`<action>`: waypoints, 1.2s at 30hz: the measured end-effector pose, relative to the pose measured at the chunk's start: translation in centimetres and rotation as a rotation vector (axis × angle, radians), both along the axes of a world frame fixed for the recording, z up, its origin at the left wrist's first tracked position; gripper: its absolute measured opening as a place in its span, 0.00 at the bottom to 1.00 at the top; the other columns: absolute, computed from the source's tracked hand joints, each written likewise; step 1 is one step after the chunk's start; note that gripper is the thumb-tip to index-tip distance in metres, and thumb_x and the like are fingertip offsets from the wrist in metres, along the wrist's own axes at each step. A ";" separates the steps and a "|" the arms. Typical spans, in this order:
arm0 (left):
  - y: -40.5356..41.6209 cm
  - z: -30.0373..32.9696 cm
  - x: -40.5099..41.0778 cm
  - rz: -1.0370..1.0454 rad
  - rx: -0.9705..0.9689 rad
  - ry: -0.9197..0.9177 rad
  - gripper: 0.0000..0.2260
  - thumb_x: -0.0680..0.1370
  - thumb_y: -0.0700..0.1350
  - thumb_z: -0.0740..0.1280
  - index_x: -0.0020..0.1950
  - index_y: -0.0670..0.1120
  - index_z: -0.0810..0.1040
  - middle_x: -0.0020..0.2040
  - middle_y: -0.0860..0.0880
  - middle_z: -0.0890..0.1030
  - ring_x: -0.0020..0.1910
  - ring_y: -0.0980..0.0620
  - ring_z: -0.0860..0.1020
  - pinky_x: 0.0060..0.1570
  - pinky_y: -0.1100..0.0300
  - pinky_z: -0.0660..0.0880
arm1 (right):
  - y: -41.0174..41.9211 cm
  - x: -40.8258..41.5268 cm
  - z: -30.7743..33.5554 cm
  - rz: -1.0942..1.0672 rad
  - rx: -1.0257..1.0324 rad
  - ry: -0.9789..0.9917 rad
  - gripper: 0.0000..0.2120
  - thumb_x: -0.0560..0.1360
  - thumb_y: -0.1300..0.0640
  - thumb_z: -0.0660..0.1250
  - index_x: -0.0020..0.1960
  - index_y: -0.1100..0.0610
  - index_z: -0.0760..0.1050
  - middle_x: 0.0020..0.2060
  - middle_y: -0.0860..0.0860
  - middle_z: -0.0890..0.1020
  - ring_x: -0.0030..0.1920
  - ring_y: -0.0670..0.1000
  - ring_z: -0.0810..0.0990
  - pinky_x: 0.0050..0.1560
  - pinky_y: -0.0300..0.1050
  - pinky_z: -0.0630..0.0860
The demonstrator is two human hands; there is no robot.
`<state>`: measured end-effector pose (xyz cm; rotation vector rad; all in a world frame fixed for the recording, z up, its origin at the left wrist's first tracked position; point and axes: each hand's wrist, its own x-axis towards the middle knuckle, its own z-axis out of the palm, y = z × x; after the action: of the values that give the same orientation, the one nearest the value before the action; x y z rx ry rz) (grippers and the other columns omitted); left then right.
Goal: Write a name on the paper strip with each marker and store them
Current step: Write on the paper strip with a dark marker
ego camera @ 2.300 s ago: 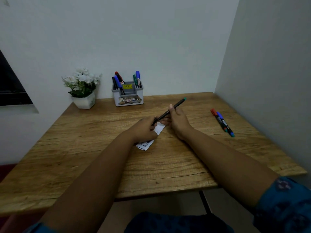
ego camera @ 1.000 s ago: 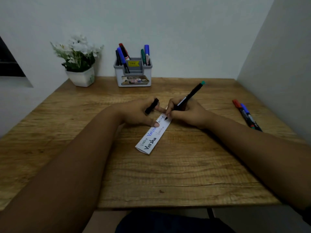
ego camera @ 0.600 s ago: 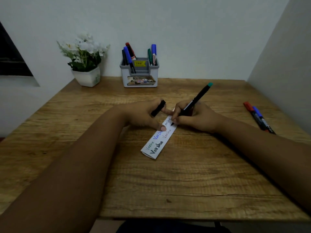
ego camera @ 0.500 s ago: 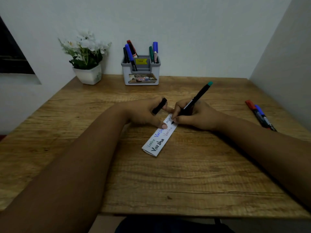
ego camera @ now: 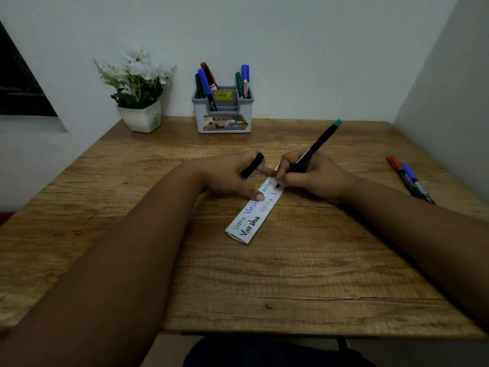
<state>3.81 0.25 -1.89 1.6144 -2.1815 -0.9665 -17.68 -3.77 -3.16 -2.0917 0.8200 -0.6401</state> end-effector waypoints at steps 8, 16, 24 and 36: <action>0.0 0.1 0.1 0.001 0.010 0.004 0.28 0.70 0.51 0.76 0.65 0.53 0.65 0.64 0.58 0.72 0.65 0.54 0.69 0.59 0.57 0.69 | 0.1 -0.1 0.3 0.026 0.156 -0.076 0.04 0.72 0.65 0.72 0.47 0.61 0.82 0.47 0.57 0.85 0.53 0.51 0.83 0.57 0.44 0.78; -0.2 -0.2 0.1 -0.007 0.014 0.026 0.29 0.70 0.51 0.76 0.65 0.54 0.66 0.70 0.55 0.71 0.69 0.51 0.68 0.68 0.47 0.68 | 0.5 0.0 0.2 0.007 -0.047 -0.009 0.08 0.74 0.68 0.67 0.43 0.58 0.83 0.39 0.50 0.85 0.45 0.47 0.84 0.51 0.39 0.79; -0.1 -0.2 0.2 -0.003 0.008 0.010 0.29 0.69 0.54 0.77 0.65 0.56 0.66 0.70 0.55 0.71 0.69 0.51 0.68 0.68 0.47 0.68 | 0.4 0.1 0.0 0.010 -0.098 0.052 0.09 0.74 0.63 0.70 0.41 0.51 0.82 0.42 0.51 0.86 0.47 0.50 0.84 0.54 0.47 0.80; 0.0 0.0 0.1 -0.004 0.027 0.001 0.29 0.69 0.55 0.77 0.64 0.57 0.65 0.70 0.55 0.71 0.68 0.50 0.69 0.68 0.46 0.68 | 0.4 0.1 0.2 0.005 -0.067 0.040 0.09 0.74 0.64 0.70 0.39 0.52 0.81 0.40 0.53 0.85 0.46 0.51 0.84 0.51 0.47 0.80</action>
<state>3.88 0.25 -1.92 1.6218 -2.1812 -1.0022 -17.58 -3.37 -2.97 -2.1723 0.8255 -0.6328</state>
